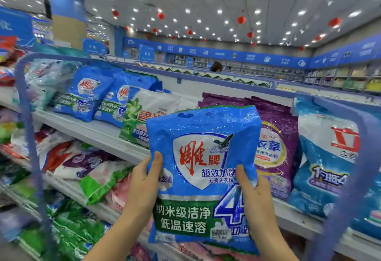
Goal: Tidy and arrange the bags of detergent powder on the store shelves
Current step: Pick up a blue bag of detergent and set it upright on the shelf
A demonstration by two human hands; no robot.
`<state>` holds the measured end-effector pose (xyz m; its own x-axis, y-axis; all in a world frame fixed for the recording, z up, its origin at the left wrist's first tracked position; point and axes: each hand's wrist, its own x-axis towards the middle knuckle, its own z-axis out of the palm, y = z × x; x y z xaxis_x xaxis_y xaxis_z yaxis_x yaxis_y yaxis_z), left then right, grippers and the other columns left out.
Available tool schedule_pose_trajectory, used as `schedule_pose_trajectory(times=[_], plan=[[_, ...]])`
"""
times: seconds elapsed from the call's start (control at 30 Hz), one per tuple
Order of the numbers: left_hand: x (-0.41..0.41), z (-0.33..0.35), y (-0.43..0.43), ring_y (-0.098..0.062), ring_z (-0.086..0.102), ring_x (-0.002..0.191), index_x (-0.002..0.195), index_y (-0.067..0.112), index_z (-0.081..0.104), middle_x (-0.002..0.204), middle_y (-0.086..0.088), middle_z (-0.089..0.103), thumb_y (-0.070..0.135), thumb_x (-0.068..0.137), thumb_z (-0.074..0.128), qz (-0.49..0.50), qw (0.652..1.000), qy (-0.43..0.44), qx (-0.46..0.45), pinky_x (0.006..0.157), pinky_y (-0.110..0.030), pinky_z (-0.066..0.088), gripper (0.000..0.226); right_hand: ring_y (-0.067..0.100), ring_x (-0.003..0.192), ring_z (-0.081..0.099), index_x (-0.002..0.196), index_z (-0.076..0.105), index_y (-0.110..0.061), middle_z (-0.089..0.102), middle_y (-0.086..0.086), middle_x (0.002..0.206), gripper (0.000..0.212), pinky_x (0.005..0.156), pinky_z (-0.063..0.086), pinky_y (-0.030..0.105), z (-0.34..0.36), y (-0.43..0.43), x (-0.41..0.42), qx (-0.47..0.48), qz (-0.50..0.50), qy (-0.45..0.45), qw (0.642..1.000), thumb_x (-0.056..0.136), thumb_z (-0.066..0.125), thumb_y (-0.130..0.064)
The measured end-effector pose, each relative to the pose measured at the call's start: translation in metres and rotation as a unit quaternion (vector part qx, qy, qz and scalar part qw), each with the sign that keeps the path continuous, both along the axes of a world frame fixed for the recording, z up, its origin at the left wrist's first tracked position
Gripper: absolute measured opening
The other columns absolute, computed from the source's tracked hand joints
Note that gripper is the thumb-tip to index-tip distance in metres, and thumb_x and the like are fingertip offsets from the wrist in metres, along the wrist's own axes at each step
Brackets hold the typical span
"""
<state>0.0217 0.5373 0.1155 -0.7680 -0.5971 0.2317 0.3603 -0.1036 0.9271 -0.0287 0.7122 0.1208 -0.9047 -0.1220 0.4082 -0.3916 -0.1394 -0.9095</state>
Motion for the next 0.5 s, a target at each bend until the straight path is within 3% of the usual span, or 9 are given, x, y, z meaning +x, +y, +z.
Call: schedule_pose_trajectory(times=[0.07, 0.17, 0.2, 0.3, 0.4, 0.43, 0.5], plan=[[-0.005, 0.001, -0.035, -0.023, 0.061, 0.084, 0.084, 0.017, 0.062, 0.077, 0.003, 0.069, 0.046, 0.084, 0.046, 0.02, 1.0, 0.002, 0.015, 0.082, -0.047, 0.049, 0.033, 0.01, 0.062, 0.057, 0.076, 0.064, -0.012, 0.061, 0.003, 0.066, 0.029, 0.056, 0.045, 0.013, 0.002, -0.036, -0.004, -0.01, 0.017, -0.01, 1.0, 0.076, 0.052, -0.038], [-0.014, -0.002, -0.095, -0.013, 0.048, 0.109, 0.126, 0.018, 0.052, 0.12, 0.005, 0.054, 0.045, 0.091, 0.041, 0.039, 0.999, -0.001, 0.016, 0.096, -0.03, 0.037, 0.046, 0.01, 0.065, 0.057, 0.082, 0.063, -0.01, 0.061, 0.002, 0.069, 0.033, 0.063, 0.046, 0.024, -0.003, -0.096, -0.014, 0.004, 0.017, -0.009, 1.0, 0.08, 0.051, -0.04], [-0.018, -0.001, -0.116, -0.009, 0.044, 0.112, 0.136, 0.018, 0.045, 0.124, 0.007, 0.047, 0.045, 0.092, 0.04, 0.04, 0.999, -0.003, 0.007, 0.096, -0.025, 0.032, 0.052, 0.009, 0.065, 0.056, 0.085, 0.062, -0.01, 0.06, 0.001, 0.069, 0.032, 0.064, 0.044, 0.027, -0.005, -0.118, -0.018, 0.006, 0.007, -0.015, 1.0, 0.083, 0.05, -0.039], [-0.033, 0.001, -0.188, -0.009, 0.041, 0.123, 0.142, 0.021, 0.038, 0.126, 0.012, 0.042, 0.053, 0.087, 0.043, -0.001, 1.0, -0.009, 0.024, 0.1, -0.026, 0.029, 0.064, 0.008, 0.074, 0.058, 0.094, 0.062, -0.015, 0.064, 0.002, 0.082, 0.027, 0.062, 0.044, 0.018, -0.004, -0.182, -0.028, -0.007, 0.003, -0.033, 0.999, 0.088, 0.048, -0.036], [-0.052, 0.004, -0.256, -0.016, 0.047, 0.127, 0.14, 0.029, 0.042, 0.14, 0.01, 0.048, 0.087, 0.057, 0.054, -0.032, 0.999, -0.003, -0.019, 0.11, -0.044, 0.033, 0.102, 0.006, 0.06, 0.055, 0.076, 0.059, -0.019, 0.059, -0.001, 0.065, 0.024, 0.054, 0.042, 0.01, 0.004, -0.246, -0.034, -0.036, -0.006, -0.05, 0.998, 0.089, 0.051, -0.037], [-0.057, 0.008, -0.274, -0.016, 0.049, 0.125, 0.139, 0.029, 0.043, 0.139, 0.008, 0.05, 0.089, 0.052, 0.056, -0.036, 0.999, 0.001, -0.025, 0.109, -0.046, 0.036, 0.107, 0.011, 0.061, 0.054, 0.071, 0.059, -0.021, 0.057, 0.001, 0.064, 0.029, 0.058, 0.044, 0.015, 0.006, -0.264, -0.037, -0.043, -0.011, -0.05, 0.998, 0.084, 0.055, -0.047], [-0.069, 0.02, -0.305, -0.016, 0.048, 0.126, 0.141, 0.024, 0.041, 0.141, 0.005, 0.048, 0.079, 0.062, 0.054, -0.033, 0.999, 0.002, -0.028, 0.109, -0.043, 0.035, 0.097, 0.02, 0.073, 0.056, 0.074, 0.062, -0.023, 0.059, 0.006, 0.075, 0.035, 0.073, 0.045, 0.031, 0.01, -0.296, -0.043, -0.052, -0.017, -0.059, 0.997, 0.074, 0.056, -0.058]])
